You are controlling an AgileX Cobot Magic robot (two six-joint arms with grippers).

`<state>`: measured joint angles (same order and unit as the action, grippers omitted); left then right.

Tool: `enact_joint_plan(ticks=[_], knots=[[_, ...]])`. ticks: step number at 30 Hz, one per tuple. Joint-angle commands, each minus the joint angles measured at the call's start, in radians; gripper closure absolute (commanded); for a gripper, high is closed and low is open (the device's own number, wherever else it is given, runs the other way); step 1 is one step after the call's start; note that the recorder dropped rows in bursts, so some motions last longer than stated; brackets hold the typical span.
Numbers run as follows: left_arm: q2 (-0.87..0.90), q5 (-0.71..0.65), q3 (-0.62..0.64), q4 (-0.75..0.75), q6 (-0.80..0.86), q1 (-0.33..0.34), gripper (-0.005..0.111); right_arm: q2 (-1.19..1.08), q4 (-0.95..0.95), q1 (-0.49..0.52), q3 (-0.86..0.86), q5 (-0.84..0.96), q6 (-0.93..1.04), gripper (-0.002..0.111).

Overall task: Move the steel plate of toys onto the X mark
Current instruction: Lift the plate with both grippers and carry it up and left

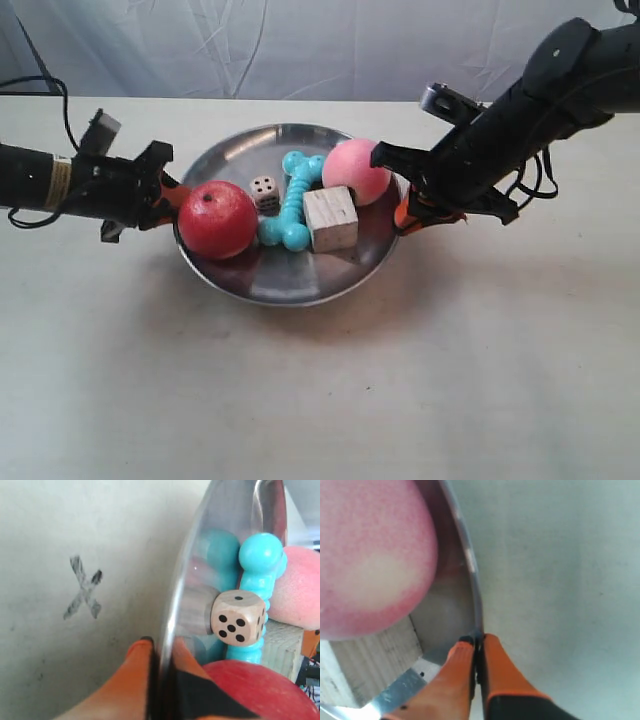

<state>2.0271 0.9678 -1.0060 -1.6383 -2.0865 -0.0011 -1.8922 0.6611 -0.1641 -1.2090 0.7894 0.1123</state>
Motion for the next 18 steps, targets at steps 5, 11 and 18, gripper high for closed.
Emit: enact_joint_plan(ticks=[5, 11, 18], knots=[[-0.033, 0.056, -0.105, 0.098, -0.007, 0.031, 0.107, -0.112, 0.114, -0.03, -0.252, 0.151, -0.026, 0.109], [-0.033, -0.008, -0.164, 0.029, -0.007, 0.031, 0.107, -0.172, 0.119, -0.032, -0.37, 0.212, -0.06, 0.109], [-0.033, -0.054, -0.165, -0.106, -0.007, 0.057, 0.107, -0.222, 0.125, -0.064, -0.393, 0.232, -0.062, 0.109]])
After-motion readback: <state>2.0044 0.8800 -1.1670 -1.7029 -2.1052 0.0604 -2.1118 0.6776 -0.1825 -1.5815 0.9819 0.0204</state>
